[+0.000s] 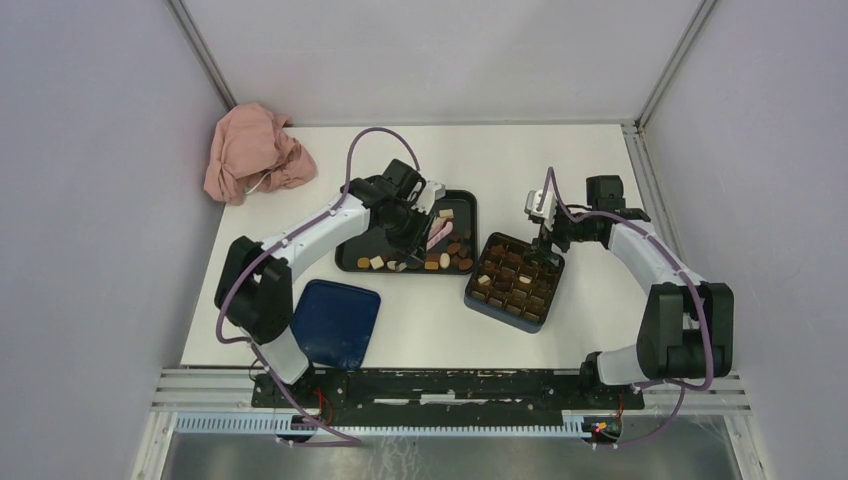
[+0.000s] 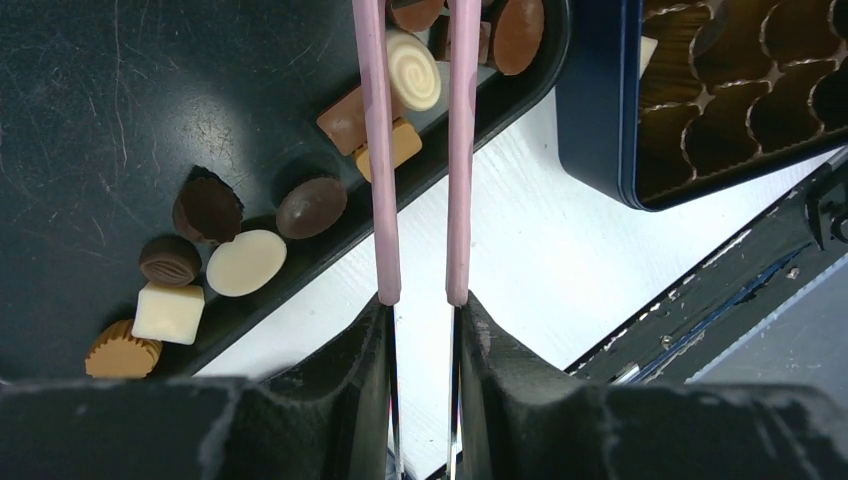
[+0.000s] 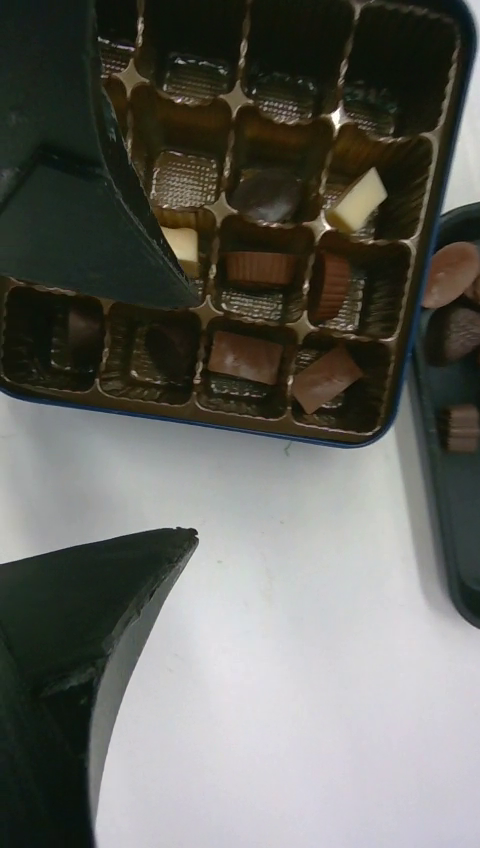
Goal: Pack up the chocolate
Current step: Pick up the fake chocolate from the plate, then place the fake chocolate in the packing box.
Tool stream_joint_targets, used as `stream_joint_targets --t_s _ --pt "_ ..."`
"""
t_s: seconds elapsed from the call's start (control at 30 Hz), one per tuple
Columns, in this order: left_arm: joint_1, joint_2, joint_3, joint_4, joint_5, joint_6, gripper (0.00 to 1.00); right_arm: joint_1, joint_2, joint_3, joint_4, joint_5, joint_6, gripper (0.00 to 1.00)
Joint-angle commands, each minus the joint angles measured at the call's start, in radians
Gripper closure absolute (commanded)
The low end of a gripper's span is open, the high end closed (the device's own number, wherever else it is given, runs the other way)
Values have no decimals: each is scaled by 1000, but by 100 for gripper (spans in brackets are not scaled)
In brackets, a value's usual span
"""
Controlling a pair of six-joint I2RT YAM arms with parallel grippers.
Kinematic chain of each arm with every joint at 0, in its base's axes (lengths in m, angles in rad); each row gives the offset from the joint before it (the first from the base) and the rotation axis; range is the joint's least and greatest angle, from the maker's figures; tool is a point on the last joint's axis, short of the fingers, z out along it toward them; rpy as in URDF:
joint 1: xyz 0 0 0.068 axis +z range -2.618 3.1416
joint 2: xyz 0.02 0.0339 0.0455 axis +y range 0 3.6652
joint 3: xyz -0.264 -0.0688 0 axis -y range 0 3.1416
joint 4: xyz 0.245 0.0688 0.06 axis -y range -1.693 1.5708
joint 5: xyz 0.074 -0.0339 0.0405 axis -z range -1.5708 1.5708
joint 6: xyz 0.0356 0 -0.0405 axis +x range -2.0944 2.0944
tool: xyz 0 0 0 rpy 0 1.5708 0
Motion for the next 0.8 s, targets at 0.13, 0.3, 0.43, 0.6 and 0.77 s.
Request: stream_joint_targets --t_s 0.13,0.3,0.43,0.6,0.77 --pt "-4 -85 -12 54 61 -36 95 -5 72 69 -84 127 -54 21" --pt "-7 -104 -17 65 89 -38 95 -5 117 63 -27 196 -3 27" --pt "-16 -107 -23 70 101 -39 95 -5 144 60 -13 204 1 35" --pt "-23 -117 -27 70 105 -38 95 -5 172 83 -74 175 -68 61" --pt "-25 -127 -29 70 117 -32 95 -5 161 81 -106 169 -135 75"
